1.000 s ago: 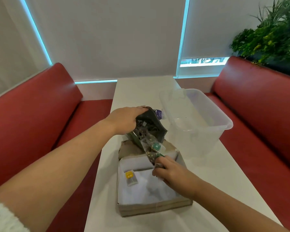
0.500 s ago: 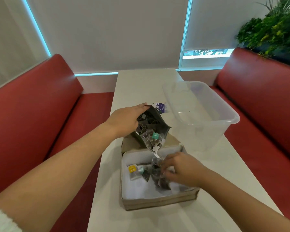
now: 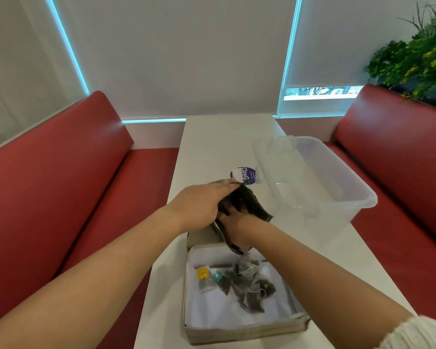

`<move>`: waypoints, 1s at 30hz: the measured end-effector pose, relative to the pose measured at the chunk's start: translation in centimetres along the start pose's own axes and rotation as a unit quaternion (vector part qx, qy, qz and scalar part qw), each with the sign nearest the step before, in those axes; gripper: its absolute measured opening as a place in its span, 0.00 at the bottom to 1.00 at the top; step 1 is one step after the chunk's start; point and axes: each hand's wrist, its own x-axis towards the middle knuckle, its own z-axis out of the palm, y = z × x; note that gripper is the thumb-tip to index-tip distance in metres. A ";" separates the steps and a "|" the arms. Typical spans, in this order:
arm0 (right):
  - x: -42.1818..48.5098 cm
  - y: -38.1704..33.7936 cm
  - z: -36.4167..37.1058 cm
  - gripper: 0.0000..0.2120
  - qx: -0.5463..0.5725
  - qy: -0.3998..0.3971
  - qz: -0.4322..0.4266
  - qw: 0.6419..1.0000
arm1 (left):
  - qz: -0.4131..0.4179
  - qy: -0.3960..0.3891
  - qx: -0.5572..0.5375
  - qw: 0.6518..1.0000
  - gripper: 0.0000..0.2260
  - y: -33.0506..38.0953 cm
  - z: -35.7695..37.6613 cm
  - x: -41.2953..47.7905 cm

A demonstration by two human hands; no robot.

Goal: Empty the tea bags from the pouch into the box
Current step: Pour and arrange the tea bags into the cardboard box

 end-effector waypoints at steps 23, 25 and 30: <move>-4.1 1.5 1.2 0.17 0.064 0.247 -0.123 0.959 | -0.017 0.022 0.051 0.998 0.32 -0.5 0.0 0.5; -5.9 2.5 1.7 0.16 0.109 0.298 -0.146 0.937 | -0.026 0.017 0.071 0.997 0.33 -0.7 -0.1 0.7; -9.2 3.2 4.8 0.12 0.145 0.331 -0.173 0.916 | -0.027 0.009 0.092 0.995 0.35 -1.0 -0.1 1.1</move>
